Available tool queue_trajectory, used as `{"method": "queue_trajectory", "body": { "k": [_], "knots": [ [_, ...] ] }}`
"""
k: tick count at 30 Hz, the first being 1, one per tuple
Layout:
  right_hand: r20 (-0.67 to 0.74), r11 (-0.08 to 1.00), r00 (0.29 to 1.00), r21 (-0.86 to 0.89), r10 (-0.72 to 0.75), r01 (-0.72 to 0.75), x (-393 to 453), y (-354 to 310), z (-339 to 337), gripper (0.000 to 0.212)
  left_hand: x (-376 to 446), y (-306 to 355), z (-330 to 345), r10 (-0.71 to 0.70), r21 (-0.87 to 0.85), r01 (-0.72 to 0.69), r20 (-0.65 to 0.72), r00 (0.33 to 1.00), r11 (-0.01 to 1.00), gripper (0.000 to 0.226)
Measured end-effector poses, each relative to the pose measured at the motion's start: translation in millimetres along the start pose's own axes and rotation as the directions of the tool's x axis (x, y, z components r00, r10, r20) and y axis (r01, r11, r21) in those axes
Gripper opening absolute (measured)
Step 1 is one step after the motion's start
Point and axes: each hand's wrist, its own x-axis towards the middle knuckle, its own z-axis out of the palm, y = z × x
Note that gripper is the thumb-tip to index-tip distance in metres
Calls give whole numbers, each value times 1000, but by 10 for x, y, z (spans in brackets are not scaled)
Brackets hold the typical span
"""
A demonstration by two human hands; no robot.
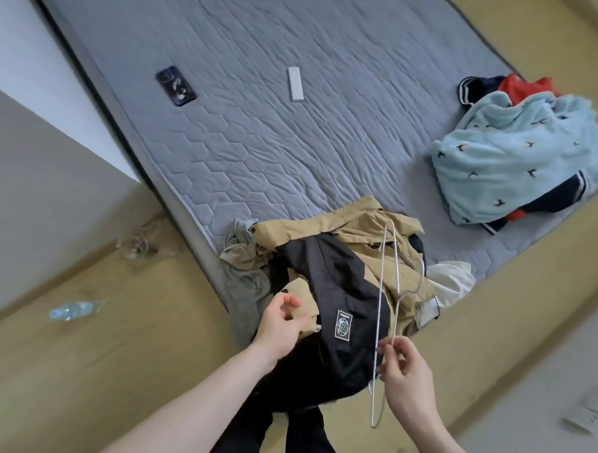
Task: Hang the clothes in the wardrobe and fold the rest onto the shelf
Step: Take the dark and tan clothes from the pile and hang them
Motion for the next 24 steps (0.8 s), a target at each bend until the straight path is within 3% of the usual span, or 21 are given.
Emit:
{"method": "queue_trajectory", "body": {
  "k": [5, 9, 14, 18, 21, 24],
  "knots": [
    [20, 990, 991, -52, -133, 134, -599, -481, -80, 27, -919, 722, -387, 113, -271, -83, 98, 989, 959, 25],
    [107, 968, 963, -4, -248, 250, -1140, -853, -70, 17, -1573, 1169, -784, 209, -352, -133, 187, 960, 927, 24],
    [94, 935, 943, -135, -318, 328, -1440, -1134, 67, 66, -2175, 1452, -1208, 359, -397, -246, 240, 902, 884, 26],
    [54, 919, 941, -204, -333, 337, -1429, -1311, 215, 68, -2468, 1512, -1469, 438, -416, -299, 291, 851, 859, 23],
    [99, 894, 933, -266, -346, 360, -1340, -1367, 222, 40, -2546, 1505, -1680, 494, -419, -385, 188, 849, 822, 24],
    [134, 838, 902, -335, -411, 432, -1223, -1367, 126, 20, -2450, 1460, -2018, 500, -285, -503, -89, 861, 816, 32]
  ]
}}
